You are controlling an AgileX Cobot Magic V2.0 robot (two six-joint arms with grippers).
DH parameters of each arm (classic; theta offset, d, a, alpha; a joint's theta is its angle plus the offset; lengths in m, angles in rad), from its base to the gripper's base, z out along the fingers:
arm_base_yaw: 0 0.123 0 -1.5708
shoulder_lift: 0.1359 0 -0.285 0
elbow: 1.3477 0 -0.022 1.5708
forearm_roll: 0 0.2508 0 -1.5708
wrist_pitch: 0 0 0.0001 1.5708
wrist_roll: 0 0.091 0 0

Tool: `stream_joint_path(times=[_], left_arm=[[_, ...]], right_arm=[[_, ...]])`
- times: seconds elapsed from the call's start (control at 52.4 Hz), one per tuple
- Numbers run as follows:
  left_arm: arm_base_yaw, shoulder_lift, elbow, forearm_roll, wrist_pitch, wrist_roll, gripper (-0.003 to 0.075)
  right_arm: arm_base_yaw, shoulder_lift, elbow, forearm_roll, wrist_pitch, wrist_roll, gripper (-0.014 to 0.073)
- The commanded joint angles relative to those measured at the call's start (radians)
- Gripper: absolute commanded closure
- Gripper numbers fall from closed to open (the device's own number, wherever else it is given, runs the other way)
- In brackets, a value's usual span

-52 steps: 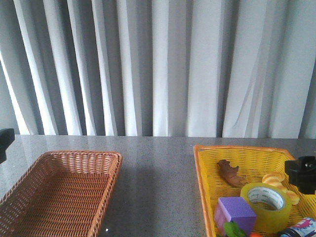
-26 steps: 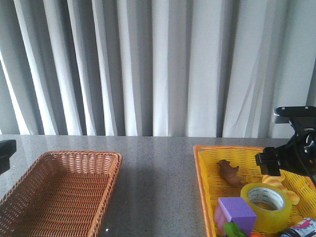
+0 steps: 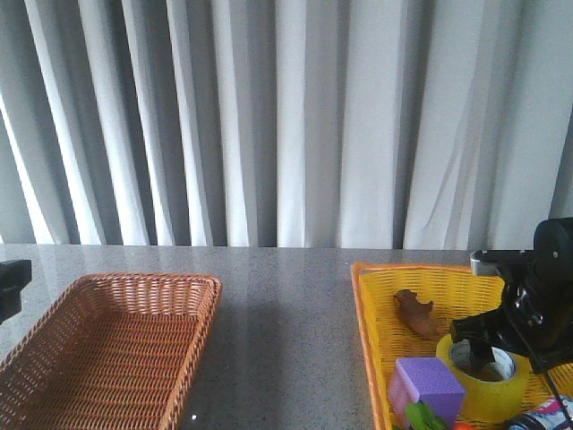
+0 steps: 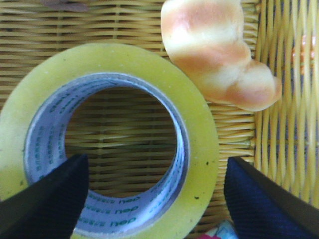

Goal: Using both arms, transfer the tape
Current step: 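Lower the right gripper over the yellow tape roll in the yellow basket, then grasp the tape roll rim with the right gripper and lift it out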

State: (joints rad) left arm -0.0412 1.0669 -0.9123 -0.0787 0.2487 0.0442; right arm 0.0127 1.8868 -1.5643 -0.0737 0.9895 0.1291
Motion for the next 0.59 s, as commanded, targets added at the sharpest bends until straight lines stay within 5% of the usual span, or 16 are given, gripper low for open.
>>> stream_joint_path(times=[0.0,0.267,0.572], left_arm=[[0.0,-0.015,-0.033,-0.011,-0.065,-0.008,0.018],[0.0,-0.015,-0.033,-0.011,-0.064,-0.008,0.018],[0.0,-0.015,-0.033,-0.011,-0.064,-0.008,0.018]], right_arm=[[-0.003,-0.033,-0.035,-0.025,-0.042,0.028,0.0053],[-0.003,0.004,-0.035,-0.052,-0.069,0.097,0.0153],[-0.003,0.021,-0.036,-0.062,-0.075,0.1,0.0477]])
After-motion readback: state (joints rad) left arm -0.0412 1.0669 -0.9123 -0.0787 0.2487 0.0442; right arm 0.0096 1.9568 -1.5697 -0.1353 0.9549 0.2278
